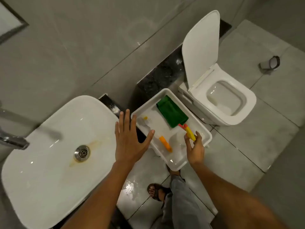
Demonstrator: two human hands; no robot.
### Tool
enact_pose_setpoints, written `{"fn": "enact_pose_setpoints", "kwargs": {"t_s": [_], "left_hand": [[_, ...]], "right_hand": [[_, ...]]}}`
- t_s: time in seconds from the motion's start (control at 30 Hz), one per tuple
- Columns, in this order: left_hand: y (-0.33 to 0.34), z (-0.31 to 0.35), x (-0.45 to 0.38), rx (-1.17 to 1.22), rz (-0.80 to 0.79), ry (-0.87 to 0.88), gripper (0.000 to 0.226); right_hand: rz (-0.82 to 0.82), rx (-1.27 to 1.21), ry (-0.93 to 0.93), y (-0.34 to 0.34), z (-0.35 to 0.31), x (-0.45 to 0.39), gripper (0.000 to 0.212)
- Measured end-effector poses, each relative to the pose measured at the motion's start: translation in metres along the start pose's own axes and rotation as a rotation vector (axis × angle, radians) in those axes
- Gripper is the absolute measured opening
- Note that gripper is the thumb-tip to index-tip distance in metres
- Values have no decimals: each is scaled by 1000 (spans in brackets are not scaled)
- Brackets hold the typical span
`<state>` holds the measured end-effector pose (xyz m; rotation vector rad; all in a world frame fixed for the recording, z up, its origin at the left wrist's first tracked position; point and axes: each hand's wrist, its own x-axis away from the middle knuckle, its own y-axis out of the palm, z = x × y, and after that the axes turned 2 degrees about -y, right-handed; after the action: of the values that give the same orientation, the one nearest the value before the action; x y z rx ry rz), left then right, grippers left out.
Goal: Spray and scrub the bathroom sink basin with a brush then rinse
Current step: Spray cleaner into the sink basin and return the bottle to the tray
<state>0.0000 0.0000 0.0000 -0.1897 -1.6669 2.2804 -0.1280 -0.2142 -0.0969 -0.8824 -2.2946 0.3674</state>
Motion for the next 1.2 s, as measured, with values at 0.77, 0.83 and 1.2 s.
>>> {"fn": "enact_pose_setpoints", "kwargs": {"t_s": [0.77, 0.83, 1.2], "left_hand": [[-1, 4, -3, -20, -17, -30, 101], [0, 2, -2, 18, -11, -10, 98], [-21, 0, 27, 161, 143, -100, 83]], "right_hand": [[16, -8, -325, 26, -38, -37, 27], [-43, -70, -410, 27, -46, -27, 21], [-234, -223, -383, 15, -113, 39, 33]]}}
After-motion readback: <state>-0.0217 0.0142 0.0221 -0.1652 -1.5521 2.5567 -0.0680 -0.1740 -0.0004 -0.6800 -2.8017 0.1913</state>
